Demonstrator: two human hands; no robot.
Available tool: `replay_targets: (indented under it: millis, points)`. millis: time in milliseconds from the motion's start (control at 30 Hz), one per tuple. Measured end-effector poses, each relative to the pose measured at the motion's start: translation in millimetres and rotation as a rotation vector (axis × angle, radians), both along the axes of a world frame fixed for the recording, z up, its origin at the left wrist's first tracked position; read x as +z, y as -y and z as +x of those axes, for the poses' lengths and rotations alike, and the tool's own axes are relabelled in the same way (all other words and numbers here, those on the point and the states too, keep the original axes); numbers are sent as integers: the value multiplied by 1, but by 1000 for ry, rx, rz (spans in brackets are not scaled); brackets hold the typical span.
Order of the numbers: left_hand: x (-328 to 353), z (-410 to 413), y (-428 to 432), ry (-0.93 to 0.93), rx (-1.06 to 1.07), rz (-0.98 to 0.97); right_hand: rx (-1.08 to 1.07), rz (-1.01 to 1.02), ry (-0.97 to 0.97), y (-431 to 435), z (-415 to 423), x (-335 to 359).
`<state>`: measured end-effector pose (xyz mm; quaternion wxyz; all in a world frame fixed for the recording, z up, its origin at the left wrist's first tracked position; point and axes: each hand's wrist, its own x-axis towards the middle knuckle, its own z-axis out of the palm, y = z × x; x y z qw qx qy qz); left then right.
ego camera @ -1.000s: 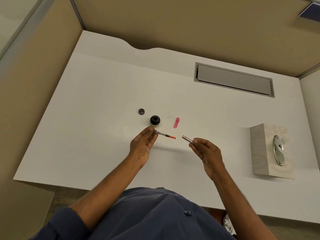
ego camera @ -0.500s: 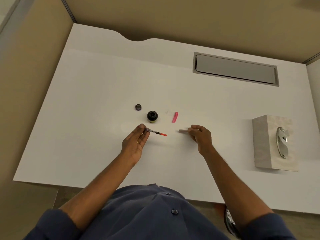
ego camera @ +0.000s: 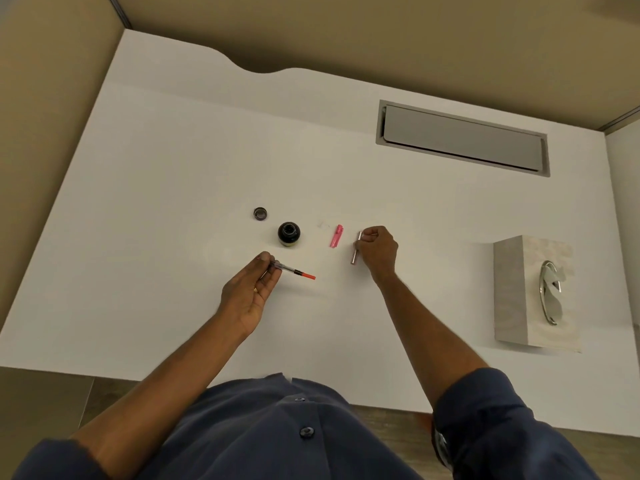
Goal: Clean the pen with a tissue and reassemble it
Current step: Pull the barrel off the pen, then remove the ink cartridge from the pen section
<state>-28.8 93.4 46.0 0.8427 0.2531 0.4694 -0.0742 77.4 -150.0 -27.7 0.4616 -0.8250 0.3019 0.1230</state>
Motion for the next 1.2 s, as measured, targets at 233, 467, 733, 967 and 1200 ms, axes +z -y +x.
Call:
replay_targets:
  millis: [233,467,733,967,1200]
  points:
    - [0,5,8,-8,-10,-8,-25,7,6,2,3,-6]
    - [2,13,15,-3,-26,-10,-99,75,28,8,-4,-5]
    - [1,14,20,-6,-48,-11,-159,152,60,2,-25,28]
    - [0,15,26,-16,-47,-25,31,496,97,-38,-96,78]
    - [1,14,35,4,-105,-17,9,514,161,-47,-119,87]
